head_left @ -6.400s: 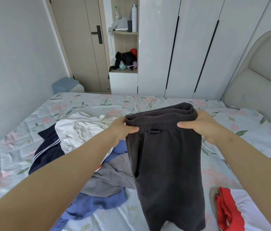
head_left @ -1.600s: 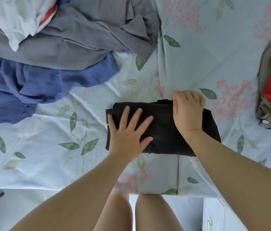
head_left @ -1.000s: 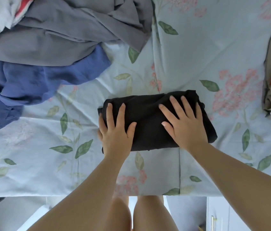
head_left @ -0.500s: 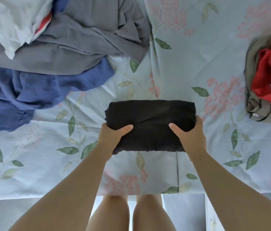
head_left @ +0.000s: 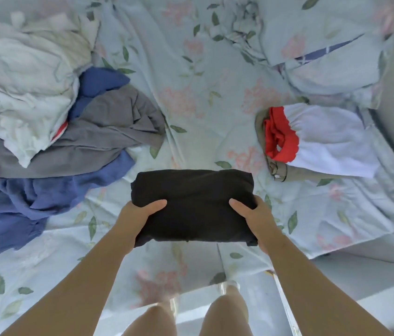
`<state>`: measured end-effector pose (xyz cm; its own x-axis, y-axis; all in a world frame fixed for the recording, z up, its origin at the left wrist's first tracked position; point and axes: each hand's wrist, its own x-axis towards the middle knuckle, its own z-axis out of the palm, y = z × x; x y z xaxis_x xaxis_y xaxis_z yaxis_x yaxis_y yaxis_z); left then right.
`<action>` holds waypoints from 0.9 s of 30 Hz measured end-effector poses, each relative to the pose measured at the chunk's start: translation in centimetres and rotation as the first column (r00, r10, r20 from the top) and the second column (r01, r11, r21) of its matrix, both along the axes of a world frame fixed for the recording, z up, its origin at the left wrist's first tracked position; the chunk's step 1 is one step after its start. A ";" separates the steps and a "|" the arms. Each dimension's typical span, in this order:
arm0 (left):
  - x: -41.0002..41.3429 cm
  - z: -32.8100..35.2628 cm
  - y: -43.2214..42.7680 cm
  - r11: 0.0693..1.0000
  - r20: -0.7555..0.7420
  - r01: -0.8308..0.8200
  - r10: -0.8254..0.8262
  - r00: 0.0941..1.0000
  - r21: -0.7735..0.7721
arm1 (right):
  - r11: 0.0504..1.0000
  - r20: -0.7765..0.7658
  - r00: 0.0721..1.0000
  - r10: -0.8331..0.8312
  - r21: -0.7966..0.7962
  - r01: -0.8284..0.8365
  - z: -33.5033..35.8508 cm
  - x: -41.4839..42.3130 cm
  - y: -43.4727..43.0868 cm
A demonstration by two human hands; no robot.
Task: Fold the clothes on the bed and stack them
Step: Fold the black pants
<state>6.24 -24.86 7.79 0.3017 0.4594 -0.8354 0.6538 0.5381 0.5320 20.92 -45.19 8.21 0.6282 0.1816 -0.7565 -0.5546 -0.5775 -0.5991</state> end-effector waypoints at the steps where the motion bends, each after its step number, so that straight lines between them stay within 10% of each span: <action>1: 1.4 0.8 -0.3 1.000 0.025 0.010 -0.010 1.000 0.009 | 1.000 0.022 1.000 -0.015 0.012 0.015 0.8 1.1 -0.6; 20: 38.8 0.6 -18.2 0.949 0.199 0.174 -0.230 0.953 0.264 | 0.987 0.337 0.929 -0.155 0.018 0.158 2.2 35.6 -19.8; 23: 41.2 -3.0 -19.7 0.821 -0.167 0.453 -0.421 0.892 0.347 | 0.965 0.307 0.951 0.042 -0.261 0.041 -1.2 38.1 -20.0; 27: 42.8 -4.9 -21.8 0.398 -0.670 0.851 -0.531 0.519 0.343 | 0.694 0.225 0.868 0.442 -0.699 -0.171 -4.1 38.6 -18.7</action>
<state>49.00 -46.70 2.93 0.4765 0.6480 -0.5942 0.8421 -0.5306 0.0968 59.50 -63.84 4.08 0.8664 -0.0268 -0.4986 -0.1040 -0.9864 -0.1276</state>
